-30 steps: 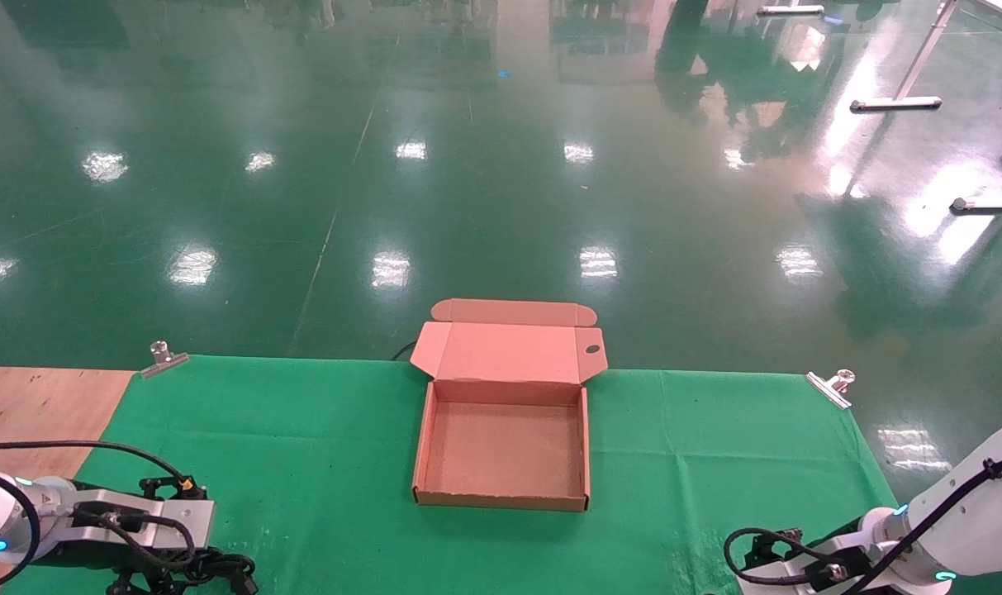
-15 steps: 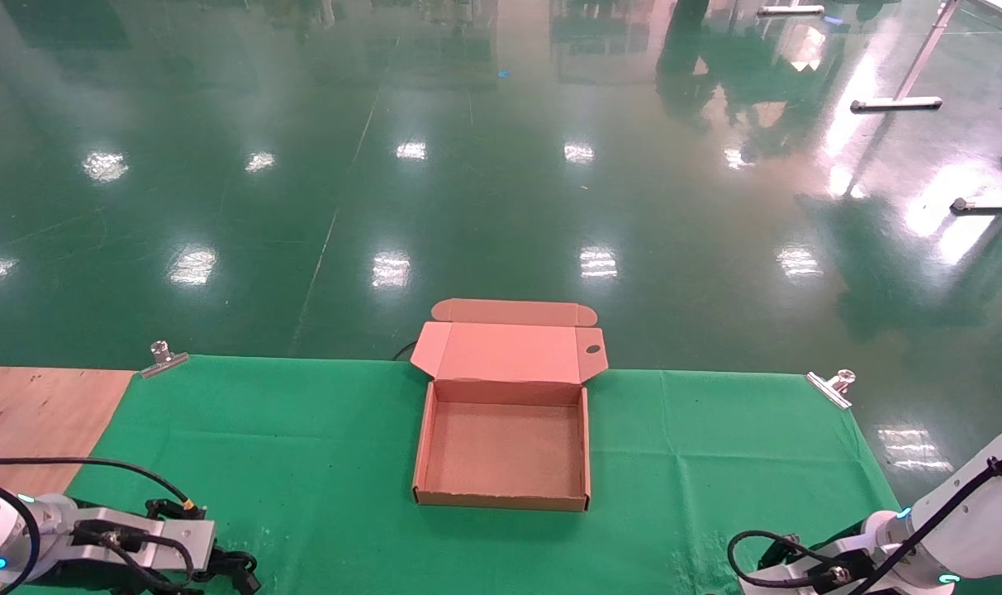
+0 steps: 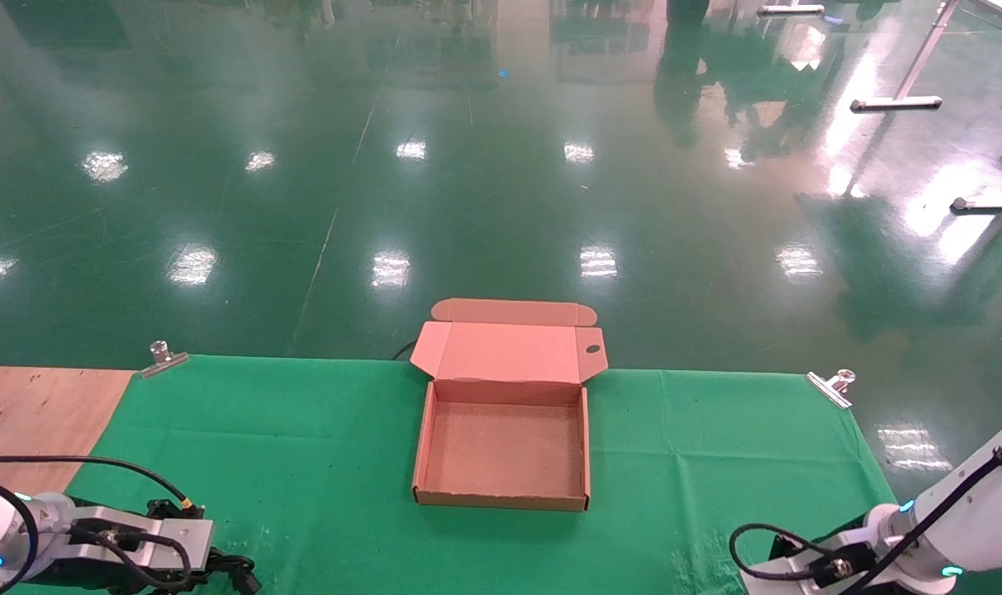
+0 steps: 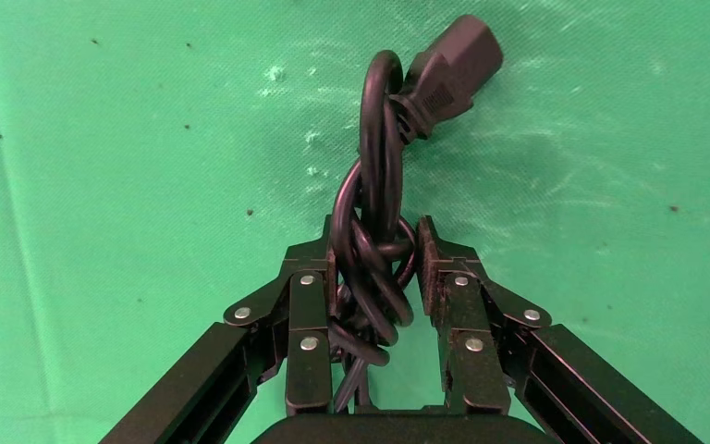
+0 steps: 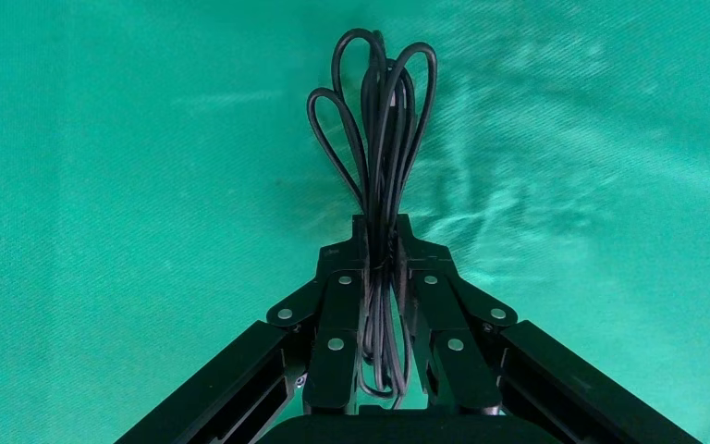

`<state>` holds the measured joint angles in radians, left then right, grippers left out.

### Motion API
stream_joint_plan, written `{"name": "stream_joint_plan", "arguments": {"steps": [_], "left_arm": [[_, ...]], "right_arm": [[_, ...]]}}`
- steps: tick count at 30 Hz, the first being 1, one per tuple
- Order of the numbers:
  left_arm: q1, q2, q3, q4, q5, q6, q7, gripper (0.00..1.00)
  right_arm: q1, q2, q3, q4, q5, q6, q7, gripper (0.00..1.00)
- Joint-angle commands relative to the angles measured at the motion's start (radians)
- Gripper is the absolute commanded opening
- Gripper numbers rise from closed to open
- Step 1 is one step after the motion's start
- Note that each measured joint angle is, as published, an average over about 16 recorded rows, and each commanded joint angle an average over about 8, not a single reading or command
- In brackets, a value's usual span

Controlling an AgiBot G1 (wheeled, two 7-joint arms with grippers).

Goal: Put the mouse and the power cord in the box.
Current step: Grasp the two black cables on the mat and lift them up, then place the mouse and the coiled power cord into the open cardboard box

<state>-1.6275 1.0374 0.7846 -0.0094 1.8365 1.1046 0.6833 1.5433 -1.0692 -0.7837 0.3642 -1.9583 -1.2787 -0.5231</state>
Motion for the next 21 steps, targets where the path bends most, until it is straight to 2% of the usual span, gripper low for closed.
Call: {"name": "stream_joint_plan", "arguments": {"steps": [1, 10, 16, 21], "left_arm": [[-0.008, -0.003, 0.002, 0.001, 0.002, 0.014, 0.001, 0.0], [-0.178, 0.011, 0.01, -0.041, 0.013, 0.175, -0.007, 0.0], [-0.309, 0.064, 0.009, -0.079, 0.013, 0.27, -0.051, 0.0], [-0.4, 0.118, -0.003, -0.115, -0.008, 0.336, -0.085, 0.0]], "right_arm": [[0.009, 0.002, 0.003, -0.001, 0.005, -0.007, -0.005, 0.0], [0.136, 0.059, 0.053, 0.138, 0.077, -0.128, 0.024, 0.0], [0.209, 0.079, 0.078, 0.298, 0.104, -0.184, 0.111, 0.0], [0.262, 0.065, 0.101, 0.41, 0.128, -0.208, 0.205, 0.0]]}}
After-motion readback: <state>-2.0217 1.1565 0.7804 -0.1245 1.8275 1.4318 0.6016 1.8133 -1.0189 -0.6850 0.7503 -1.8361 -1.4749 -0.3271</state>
